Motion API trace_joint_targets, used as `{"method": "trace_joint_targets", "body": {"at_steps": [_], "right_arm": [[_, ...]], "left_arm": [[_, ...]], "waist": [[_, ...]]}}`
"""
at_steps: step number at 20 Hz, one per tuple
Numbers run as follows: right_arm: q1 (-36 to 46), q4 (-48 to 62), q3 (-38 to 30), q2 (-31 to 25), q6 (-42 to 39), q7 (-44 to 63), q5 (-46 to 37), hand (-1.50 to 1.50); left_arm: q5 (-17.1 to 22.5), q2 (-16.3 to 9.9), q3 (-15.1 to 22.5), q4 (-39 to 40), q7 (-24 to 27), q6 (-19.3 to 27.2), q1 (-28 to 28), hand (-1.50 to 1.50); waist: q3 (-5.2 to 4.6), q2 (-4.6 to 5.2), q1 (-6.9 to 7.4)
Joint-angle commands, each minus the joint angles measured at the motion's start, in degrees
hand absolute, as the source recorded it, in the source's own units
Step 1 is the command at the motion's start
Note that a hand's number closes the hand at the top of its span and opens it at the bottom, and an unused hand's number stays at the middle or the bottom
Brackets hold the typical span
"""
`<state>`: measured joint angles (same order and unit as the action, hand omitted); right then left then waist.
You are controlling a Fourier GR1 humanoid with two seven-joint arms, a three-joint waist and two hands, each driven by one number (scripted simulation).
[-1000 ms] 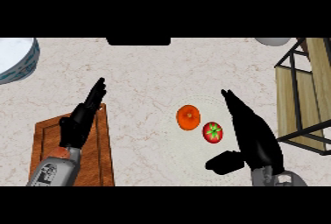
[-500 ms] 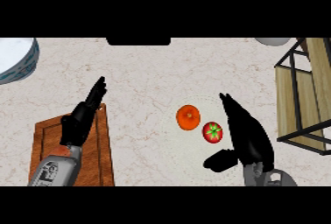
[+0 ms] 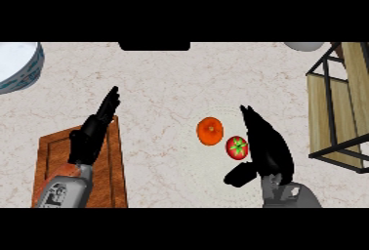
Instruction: Pick the tomato from the placemat and place it in the tiered shelf
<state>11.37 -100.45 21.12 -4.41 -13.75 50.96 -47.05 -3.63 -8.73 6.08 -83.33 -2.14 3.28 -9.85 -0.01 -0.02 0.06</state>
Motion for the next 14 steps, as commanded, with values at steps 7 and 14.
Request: {"method": "trace_joint_targets", "body": {"at_steps": [7, 14], "right_arm": [[2.3, 7.6, -4.5, 0.9, -0.3, -5.0, -2.9, -1.5], [1.5, 13.7, -6.6, 0.9, 2.5, -10.9, -3.3, -1.5]], "left_arm": [[-3.5, 3.1, -0.5, 2.7, 2.3, -0.1, -0.6, 0.0], [-1.1, 1.0, -4.7, 3.3, 0.4, -4.0, -2.7, 0.0]], "waist": [[0.0, 0.03, -0.03], [0.01, 0.05, 0.0]]}}
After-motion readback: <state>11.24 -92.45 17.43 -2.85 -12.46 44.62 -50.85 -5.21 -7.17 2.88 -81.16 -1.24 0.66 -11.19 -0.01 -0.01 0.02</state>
